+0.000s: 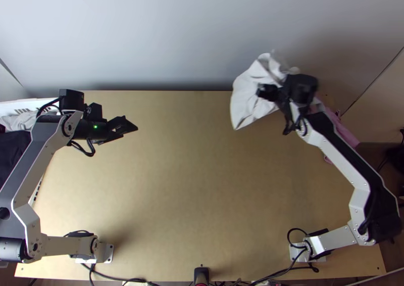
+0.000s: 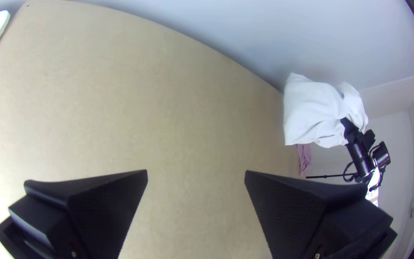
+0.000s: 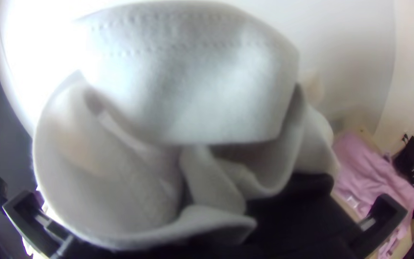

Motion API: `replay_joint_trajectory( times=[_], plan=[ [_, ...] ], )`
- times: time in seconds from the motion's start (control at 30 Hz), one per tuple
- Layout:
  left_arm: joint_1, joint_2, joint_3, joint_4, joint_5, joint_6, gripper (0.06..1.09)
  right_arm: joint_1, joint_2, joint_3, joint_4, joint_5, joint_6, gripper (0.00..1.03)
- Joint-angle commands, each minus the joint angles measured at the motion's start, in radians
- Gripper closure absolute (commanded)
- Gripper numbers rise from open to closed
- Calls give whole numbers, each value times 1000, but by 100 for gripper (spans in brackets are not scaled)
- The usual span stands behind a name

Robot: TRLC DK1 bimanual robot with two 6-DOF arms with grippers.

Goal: Fold the t-shirt

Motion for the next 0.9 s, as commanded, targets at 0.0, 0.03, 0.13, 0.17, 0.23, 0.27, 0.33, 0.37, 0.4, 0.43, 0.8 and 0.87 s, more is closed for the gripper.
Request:
replay_joint_trajectory(
  times=[0.0, 0.03, 0.13, 0.17, 0.23, 0.27, 0.33, 0.37, 0.4, 0.43, 0.8, 0.87],
  plan=[
    [1, -17, -12, 1, 8, -6, 10, -156, -67, 8, 9, 13, -75, 100],
    [1, -17, -12, 1, 7, -10, 10, -184, -64, 11, 18, 15, -80, 100],
    [1, -21, -21, 1, 10, -16, 10, -250, -45, 21, 52, 18, -83, 100],
    [1, -24, -26, 1, 15, -17, 10, -270, -37, 24, 62, 18, -85, 100],
    [1, -35, -38, 4, 22, -17, 10, -321, -7, 35, 95, 19, -98, 100],
    [3, -41, -47, 7, 25, -17, 10, -348, 15, 44, 110, 19, -101, 100],
    [6, -54, -69, 18, 27, -17, 10, -388, 62, 72, 116, 19, -106, 100],
    [7, -58, -78, 19, 30, -17, 10, -402, 81, 81, 121, 19, -111, 100],
    [10, -61, -86, 19, 31, -16, 10, -411, 102, 89, 134, 19, -111, 100],
    [13, -67, -92, 19, 33, -14, 10, -422, 122, 95, 144, 19, -111, 100],
    [42, -97, -132, 16, 54, 29, 10, -563, 246, -22, 200, 28, -167, 99],
    [44, -95, -132, 16, 57, 32, 10, -594, 265, -63, 227, 28, -181, 99]
  ],
)
